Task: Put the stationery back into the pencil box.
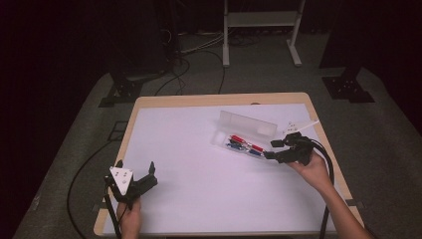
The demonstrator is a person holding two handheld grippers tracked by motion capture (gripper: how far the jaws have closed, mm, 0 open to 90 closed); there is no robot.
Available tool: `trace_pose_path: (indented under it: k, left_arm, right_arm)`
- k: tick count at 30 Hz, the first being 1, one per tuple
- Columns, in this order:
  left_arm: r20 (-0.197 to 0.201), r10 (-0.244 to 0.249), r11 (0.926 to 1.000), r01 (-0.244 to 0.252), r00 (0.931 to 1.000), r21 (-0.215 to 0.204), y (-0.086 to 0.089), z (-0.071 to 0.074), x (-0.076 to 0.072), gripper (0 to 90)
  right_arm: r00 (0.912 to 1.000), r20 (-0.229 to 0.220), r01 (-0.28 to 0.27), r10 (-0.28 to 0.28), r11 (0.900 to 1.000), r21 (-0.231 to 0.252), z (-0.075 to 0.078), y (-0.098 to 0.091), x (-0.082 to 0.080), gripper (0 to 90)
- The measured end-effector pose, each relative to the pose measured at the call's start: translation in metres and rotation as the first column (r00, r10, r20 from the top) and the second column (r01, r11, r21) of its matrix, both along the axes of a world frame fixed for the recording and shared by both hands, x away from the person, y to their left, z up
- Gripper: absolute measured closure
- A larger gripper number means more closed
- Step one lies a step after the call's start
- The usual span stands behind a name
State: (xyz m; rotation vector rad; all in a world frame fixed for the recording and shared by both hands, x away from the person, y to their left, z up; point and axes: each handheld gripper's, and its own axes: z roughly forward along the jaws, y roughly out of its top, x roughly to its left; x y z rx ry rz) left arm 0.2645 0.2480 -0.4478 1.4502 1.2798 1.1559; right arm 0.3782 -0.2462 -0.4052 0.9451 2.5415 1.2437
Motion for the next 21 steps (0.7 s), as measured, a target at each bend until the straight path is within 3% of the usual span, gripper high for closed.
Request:
trace_pose_path:
  k: [15, 21]
  left_arm:
    - [0.001, 0.001, 1.0000, -0.001, 1.0000, 0.001, 0.000, 0.000, 0.000, 0.3]
    - [0.007, 0.002, 1.0000, -0.002, 1.0000, -0.003, 0.000, 0.002, -0.001, 0.3]
  right_arm:
    - [0.9996, -0.020, 0.019, -0.018, 0.9997, 0.018, -0.007, -0.013, -0.018, 35.9]
    - [0.9989, -0.013, 0.046, -0.045, 0.9985, 0.030, -0.016, -0.025, -0.047, 31.8]
